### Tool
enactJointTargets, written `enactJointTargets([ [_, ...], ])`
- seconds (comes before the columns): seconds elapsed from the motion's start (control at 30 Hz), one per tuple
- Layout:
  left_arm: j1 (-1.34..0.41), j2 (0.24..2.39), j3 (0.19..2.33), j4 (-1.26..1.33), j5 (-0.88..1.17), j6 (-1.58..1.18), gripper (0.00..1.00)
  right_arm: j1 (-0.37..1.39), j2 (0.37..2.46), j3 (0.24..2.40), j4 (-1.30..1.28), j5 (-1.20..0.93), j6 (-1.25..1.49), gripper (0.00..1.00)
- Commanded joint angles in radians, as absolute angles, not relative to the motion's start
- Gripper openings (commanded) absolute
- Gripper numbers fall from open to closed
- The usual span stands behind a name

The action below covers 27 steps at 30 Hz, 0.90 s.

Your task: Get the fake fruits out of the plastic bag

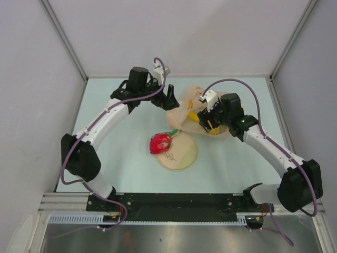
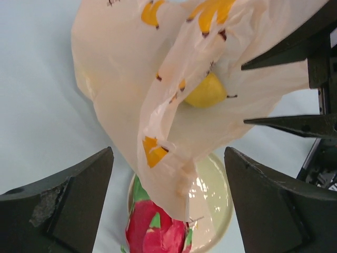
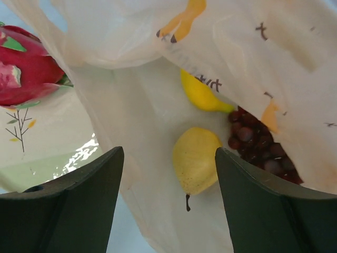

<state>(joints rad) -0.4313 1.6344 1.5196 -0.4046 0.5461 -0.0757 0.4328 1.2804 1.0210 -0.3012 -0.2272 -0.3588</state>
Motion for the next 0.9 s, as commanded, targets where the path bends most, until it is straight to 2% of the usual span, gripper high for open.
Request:
enactJointTargets([
  [0.0, -0.454, 1.597, 1.5, -0.456, 0.448, -0.04, 0.9, 0.429, 1.351, 1.031, -0.233, -0.218, -0.301, 0.75],
  [0.17, -0.457, 1.594, 1.448, -0.482, 0.399, -0.041, 0.84, 0.46, 1.488, 1.045, -0.19, -0.198, -0.51, 0.72],
  [0.2, -0.457, 1.598, 1.45, -0.48, 0.399, -0.044, 0.81, 0.462, 1.518, 1.052, -0.17, -0.186, -0.518, 0.73],
  [0.27, -0.457, 1.604, 1.454, -0.462, 0.454, -0.058, 0.7, 0.466, 1.601, 1.11, -0.143, -0.173, -0.529, 0.73],
  [0.3, -0.457, 1.614, 1.462, -0.462, 0.477, -0.051, 0.6, 0.469, 1.629, 1.132, -0.138, -0.175, -0.537, 0.73],
  [0.33, -0.457, 1.623, 1.479, -0.469, 0.491, -0.049, 0.41, 0.474, 1.684, 1.153, -0.121, -0.152, -0.548, 0.73],
  [0.37, -0.456, 1.635, 1.486, -0.472, 0.494, -0.057, 0.3, 0.477, 1.712, 1.17, -0.108, -0.14, -0.554, 0.73],
  [0.4, -0.454, 1.632, 1.489, -0.471, 0.494, -0.069, 0.12, 0.477, 1.736, 1.207, -0.094, -0.124, -0.561, 0.73],
  [0.47, -0.448, 1.614, 1.473, -0.44, 0.491, -0.077, 0.01, 0.476, 1.798, 1.236, -0.051, -0.092, -0.568, 0.72],
  [0.7, -0.453, 1.591, 1.46, -0.407, 0.488, -0.067, 0.0, 0.465, 1.936, 1.342, -0.046, -0.092, -0.614, 0.73],
  [0.87, -0.46, 1.574, 1.451, -0.399, 0.494, -0.055, 0.0, 0.451, 2.017, 1.442, -0.161, -0.198, -0.575, 0.75],
])
